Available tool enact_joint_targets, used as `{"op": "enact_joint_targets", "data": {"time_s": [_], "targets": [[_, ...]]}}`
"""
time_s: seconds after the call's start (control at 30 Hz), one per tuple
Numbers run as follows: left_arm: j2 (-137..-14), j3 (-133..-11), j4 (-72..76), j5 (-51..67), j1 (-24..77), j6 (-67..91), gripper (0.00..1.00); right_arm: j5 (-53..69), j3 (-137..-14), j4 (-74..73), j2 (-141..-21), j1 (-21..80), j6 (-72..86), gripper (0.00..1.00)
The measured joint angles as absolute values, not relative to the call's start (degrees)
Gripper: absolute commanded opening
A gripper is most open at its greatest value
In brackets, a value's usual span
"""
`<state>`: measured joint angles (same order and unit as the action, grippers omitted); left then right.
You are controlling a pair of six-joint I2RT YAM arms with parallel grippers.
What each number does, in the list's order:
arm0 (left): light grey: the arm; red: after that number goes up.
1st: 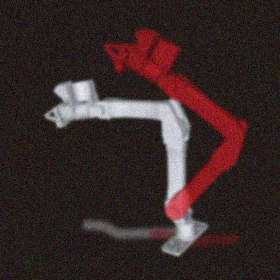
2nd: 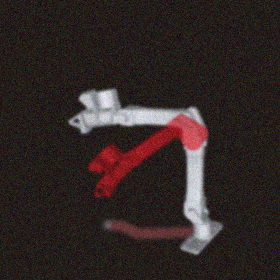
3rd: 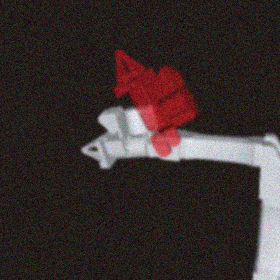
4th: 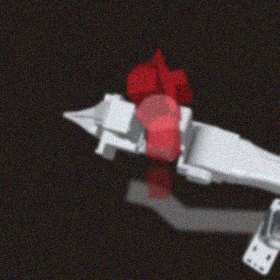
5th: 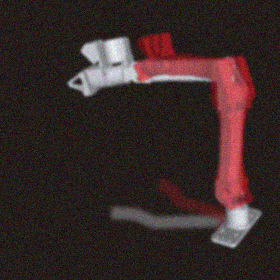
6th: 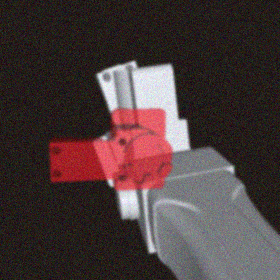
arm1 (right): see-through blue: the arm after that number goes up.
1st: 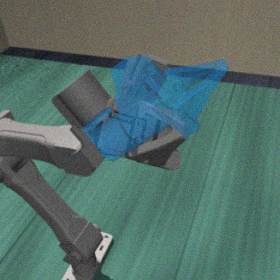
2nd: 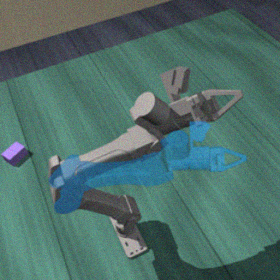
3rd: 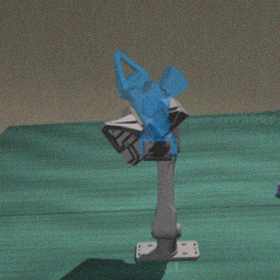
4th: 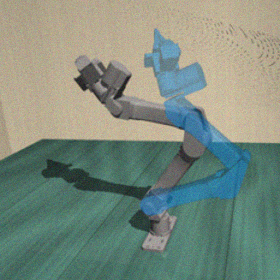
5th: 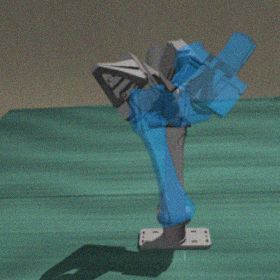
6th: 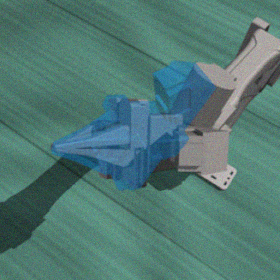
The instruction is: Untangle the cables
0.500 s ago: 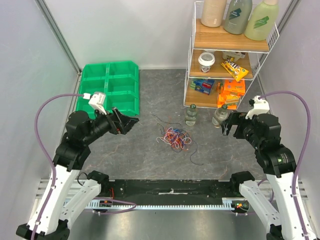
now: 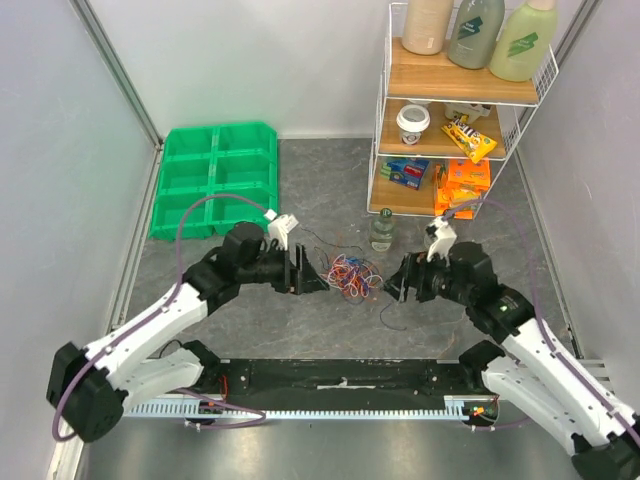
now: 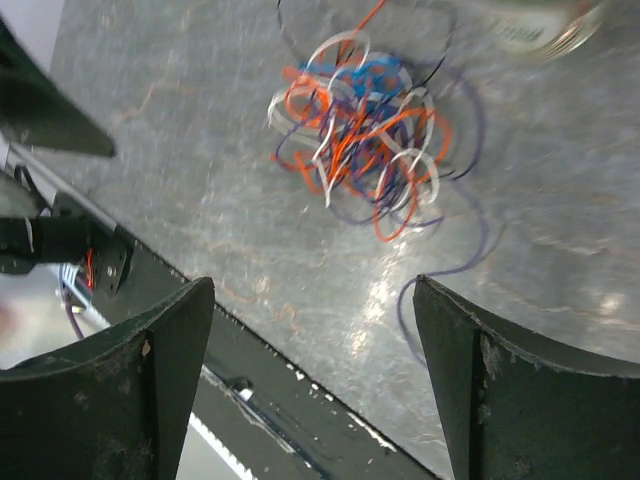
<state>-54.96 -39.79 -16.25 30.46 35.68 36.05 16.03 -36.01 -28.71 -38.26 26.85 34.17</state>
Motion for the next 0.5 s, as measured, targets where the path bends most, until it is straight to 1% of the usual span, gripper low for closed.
{"op": "enact_joint_targets", "data": {"time_s": [0.1,0.17,0.27,0.37,0.5], "targets": [[-60.14,-39.83,-13.15,28.23,37.87,36.32,0.67,13.72,-30.96,-23.86,-39.59,34.89,37.89,0.86],[-64.34,-40.36,-12.16,26.46,38.33,36.32,0.66,11.33,-28.91,-21.74,-41.65,39.62,39.46,0.85],[-70.13,-41.6,-11.05,23.94,38.46,36.29,0.64,7.25,-27.4,-19.09,-46.22,45.5,41.23,0.81],[-75.26,-43.2,-9.87,22.39,38.5,36.07,0.6,3.81,-27.07,-16.6,-48.69,47.75,42.35,0.76],[-80.64,-47.22,-9.72,19.79,38.65,34.92,0.6,0.01,-25.74,-12.84,-48.75,47.9,43.83,0.69]]}}
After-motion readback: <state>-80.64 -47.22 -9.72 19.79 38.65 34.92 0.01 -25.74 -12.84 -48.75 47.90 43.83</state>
